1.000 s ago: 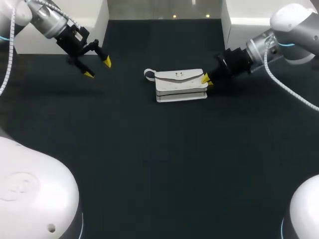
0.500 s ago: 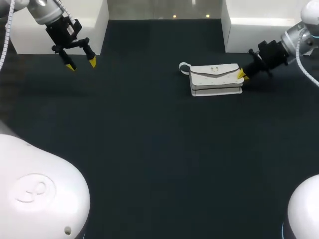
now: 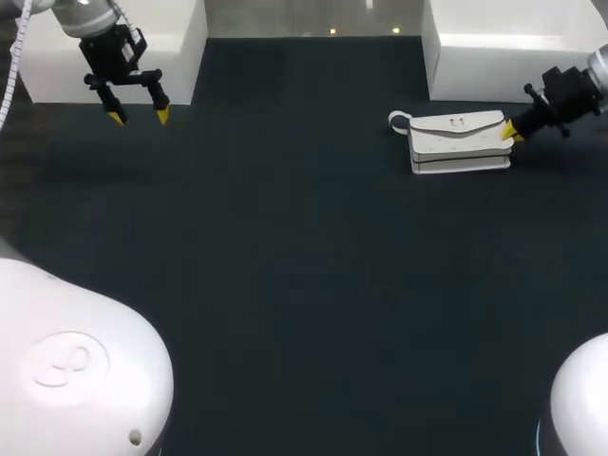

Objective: Pick up the bag, open it, inspect its contents, close it, and place it on the opposite side

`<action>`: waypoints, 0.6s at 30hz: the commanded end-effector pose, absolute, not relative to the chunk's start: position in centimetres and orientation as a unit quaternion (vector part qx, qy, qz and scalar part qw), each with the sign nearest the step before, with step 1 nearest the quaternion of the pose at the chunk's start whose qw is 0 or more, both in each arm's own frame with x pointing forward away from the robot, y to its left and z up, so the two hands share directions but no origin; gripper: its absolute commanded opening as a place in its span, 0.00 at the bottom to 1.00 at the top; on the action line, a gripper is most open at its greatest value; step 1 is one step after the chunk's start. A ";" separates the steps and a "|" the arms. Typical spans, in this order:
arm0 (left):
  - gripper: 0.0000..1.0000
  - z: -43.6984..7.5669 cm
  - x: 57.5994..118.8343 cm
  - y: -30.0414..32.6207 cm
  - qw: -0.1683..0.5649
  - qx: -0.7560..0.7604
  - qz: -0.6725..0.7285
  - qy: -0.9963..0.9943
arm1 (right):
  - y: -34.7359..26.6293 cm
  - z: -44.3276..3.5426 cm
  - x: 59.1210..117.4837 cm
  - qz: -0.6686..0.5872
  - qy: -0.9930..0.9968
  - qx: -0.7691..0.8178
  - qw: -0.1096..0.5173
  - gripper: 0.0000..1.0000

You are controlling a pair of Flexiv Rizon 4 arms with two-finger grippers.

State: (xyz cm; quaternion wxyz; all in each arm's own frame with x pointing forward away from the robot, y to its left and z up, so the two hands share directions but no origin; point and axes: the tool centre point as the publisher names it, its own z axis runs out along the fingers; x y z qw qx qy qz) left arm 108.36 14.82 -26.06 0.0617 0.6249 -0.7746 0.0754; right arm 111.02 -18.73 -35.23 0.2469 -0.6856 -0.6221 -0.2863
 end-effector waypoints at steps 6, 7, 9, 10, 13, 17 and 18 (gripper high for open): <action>1.00 -25.9 107.7 16.1 0.049 0.640 0.075 -0.763 | -21.5 -35.8 111.5 -0.291 -0.612 -0.688 0.260 0.00; 1.00 -25.9 107.7 16.1 0.049 0.640 0.075 -0.763 | -21.5 -35.8 111.5 -0.291 -0.612 -0.688 0.260 0.00; 1.00 -25.9 107.7 16.1 0.049 0.640 0.075 -0.763 | -21.5 -35.8 111.5 -0.291 -0.612 -0.688 0.260 0.00; 1.00 -25.9 107.7 16.1 0.049 0.640 0.075 -0.763 | -21.5 -35.8 111.5 -0.291 -0.612 -0.688 0.260 0.00; 1.00 -25.9 107.7 16.1 0.049 0.640 0.075 -0.763 | -21.5 -35.8 111.5 -0.291 -0.612 -0.688 0.260 0.00; 1.00 -25.9 107.7 16.1 0.049 0.640 0.075 -0.763 | -21.5 -35.8 111.5 -0.291 -0.612 -0.688 0.260 0.00; 1.00 -25.9 107.7 16.1 0.049 0.640 0.075 -0.763 | -21.5 -35.8 111.5 -0.291 -0.612 -0.688 0.260 0.00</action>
